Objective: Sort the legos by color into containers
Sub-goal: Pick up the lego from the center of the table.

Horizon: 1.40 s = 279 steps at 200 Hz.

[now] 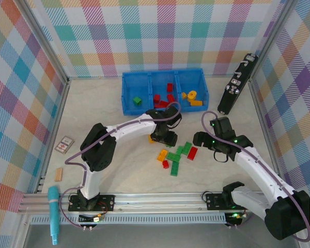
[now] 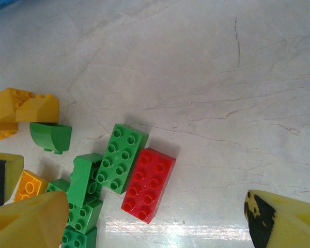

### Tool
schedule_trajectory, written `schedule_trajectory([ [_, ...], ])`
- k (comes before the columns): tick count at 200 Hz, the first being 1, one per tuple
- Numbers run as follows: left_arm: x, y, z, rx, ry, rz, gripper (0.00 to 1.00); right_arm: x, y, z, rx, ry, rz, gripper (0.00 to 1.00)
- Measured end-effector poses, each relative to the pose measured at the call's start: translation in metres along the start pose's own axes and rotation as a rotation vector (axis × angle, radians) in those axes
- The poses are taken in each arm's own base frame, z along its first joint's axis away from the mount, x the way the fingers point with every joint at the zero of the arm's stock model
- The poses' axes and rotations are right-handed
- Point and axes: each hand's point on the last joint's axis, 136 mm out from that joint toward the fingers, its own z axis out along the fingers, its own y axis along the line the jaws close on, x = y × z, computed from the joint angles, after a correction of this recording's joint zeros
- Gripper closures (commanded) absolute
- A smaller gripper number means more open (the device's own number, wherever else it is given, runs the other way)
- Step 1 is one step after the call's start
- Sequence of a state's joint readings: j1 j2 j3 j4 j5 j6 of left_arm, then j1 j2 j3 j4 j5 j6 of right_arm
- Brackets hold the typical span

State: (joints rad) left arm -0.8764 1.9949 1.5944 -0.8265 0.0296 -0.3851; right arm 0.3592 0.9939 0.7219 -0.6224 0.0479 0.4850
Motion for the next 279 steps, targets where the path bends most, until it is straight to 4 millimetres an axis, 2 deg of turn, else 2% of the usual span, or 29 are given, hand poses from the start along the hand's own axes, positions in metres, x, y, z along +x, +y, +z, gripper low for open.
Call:
schedule_trajectory([
  [46,0.001,-0.015,0.014,0.037,0.006,-0.009,0.41,0.001,0.0,0.002,0.0,0.012,-0.001,0.12],
  [79,0.004,-0.012,0.035,0.021,0.033,-0.025,0.41,0.0,-0.002,0.002,0.004,0.01,0.007,0.11],
  [134,0.008,-0.006,0.053,-0.014,0.056,-0.026,0.44,-0.001,-0.001,0.0,-0.005,0.005,0.005,0.12],
  [176,0.005,-0.001,0.055,-0.043,0.048,-0.028,0.56,0.0,-0.001,0.0,-0.013,0.008,0.01,0.12],
  [216,0.005,0.003,0.054,-0.066,0.045,-0.023,0.74,0.0,0.001,-0.001,-0.025,0.011,0.01,0.12],
  [257,0.006,0.004,0.051,-0.064,0.038,-0.007,0.79,0.001,0.001,-0.001,-0.026,0.013,0.01,0.11],
  [279,0.01,0.012,0.041,-0.085,0.025,0.014,0.79,0.002,0.001,0.001,-0.023,0.019,0.015,0.11],
])
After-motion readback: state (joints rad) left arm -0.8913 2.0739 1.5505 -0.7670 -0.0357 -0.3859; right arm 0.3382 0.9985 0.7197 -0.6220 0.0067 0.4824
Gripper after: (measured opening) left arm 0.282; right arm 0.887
